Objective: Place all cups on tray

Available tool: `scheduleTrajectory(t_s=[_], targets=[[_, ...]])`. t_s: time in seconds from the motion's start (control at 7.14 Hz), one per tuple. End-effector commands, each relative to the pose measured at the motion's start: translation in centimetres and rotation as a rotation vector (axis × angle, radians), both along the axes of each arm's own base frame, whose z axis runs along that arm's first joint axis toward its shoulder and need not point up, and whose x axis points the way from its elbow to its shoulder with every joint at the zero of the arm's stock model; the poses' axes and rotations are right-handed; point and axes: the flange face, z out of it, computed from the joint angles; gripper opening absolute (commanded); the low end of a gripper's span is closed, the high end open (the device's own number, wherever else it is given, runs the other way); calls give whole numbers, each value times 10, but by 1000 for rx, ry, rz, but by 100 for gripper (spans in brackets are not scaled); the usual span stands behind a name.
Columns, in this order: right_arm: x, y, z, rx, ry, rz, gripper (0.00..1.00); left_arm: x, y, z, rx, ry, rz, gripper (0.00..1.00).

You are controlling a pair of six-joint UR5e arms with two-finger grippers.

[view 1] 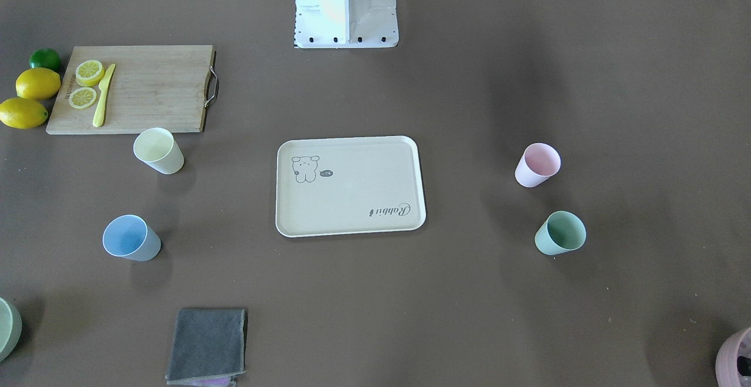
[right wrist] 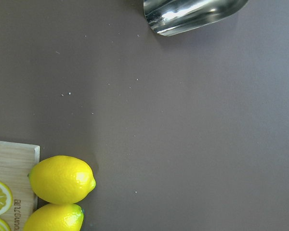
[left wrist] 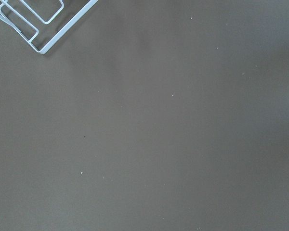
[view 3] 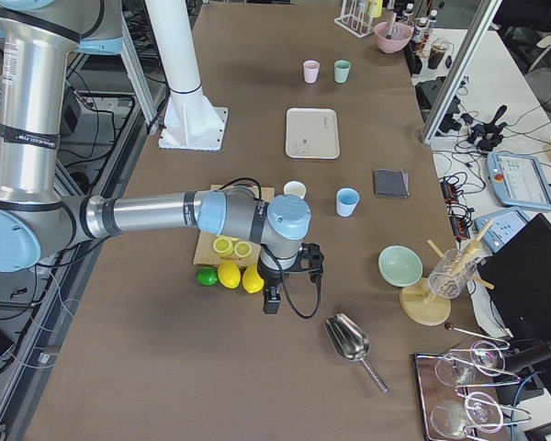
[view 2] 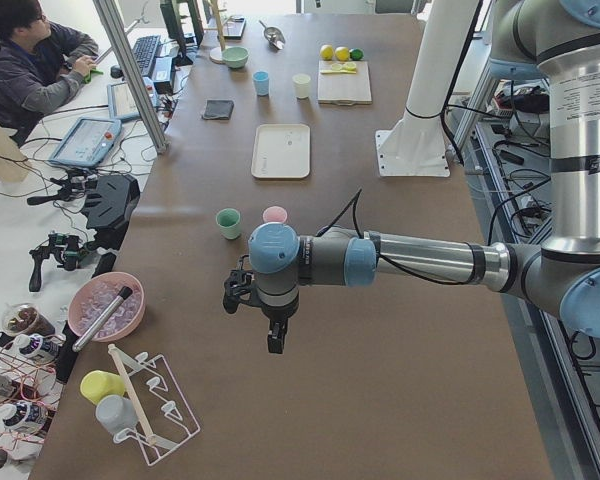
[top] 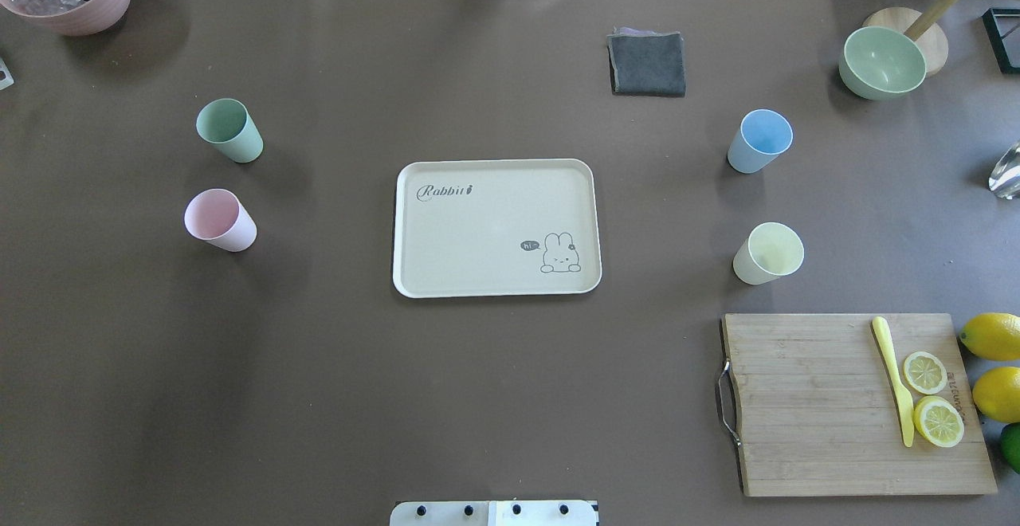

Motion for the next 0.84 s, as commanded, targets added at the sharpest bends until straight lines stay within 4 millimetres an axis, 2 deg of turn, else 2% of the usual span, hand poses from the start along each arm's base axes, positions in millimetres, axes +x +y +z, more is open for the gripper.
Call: scheduleTrajectory(t_s=[0.0,0.14,0.28,0.42,0.7], targets=[[0,0,0,0,0,0,100,0,4,6,-11,-6,0,98],[0,-1,0,0,1,0,100,0,5,3,-7,-5,0,99],[0,-1,-1,2,1,0,100,0,4,-12,23,-5,1,99],[0,-1,-1,2,0,0,100,1,2,-17,34,-7,3,98],[0,-3,-2,6,0,0,100,0,0,-18,86,-11,1,98]])
